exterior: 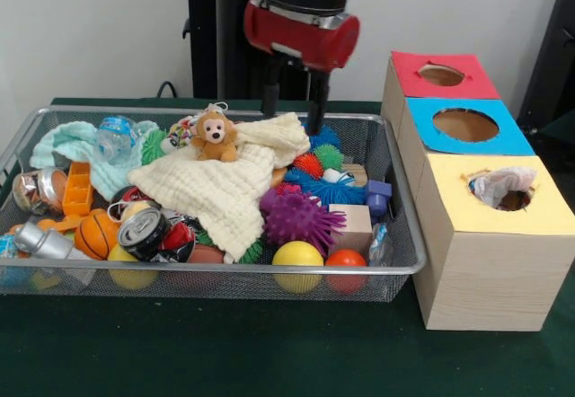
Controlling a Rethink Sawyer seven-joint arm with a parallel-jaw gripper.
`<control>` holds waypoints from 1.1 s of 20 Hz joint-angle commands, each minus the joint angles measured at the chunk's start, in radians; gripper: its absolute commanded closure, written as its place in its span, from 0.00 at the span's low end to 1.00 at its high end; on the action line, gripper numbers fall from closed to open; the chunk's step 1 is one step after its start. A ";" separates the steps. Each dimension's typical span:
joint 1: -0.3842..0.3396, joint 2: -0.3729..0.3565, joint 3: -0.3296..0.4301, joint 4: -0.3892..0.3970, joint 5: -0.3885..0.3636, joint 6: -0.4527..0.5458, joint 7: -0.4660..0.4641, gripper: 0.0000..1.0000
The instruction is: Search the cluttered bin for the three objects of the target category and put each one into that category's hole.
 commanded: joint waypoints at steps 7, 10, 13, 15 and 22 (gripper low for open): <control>-0.238 0.034 0.183 0.227 -0.202 -0.165 -0.092 0.00; -0.286 0.054 0.210 0.240 -0.238 -0.168 -0.087 0.00; -0.312 0.071 0.218 0.256 -0.264 -0.160 -0.069 0.00; -0.315 0.063 0.215 0.263 -0.277 -0.147 -0.053 0.00; -0.284 0.031 0.182 0.282 -0.289 -0.043 0.006 0.00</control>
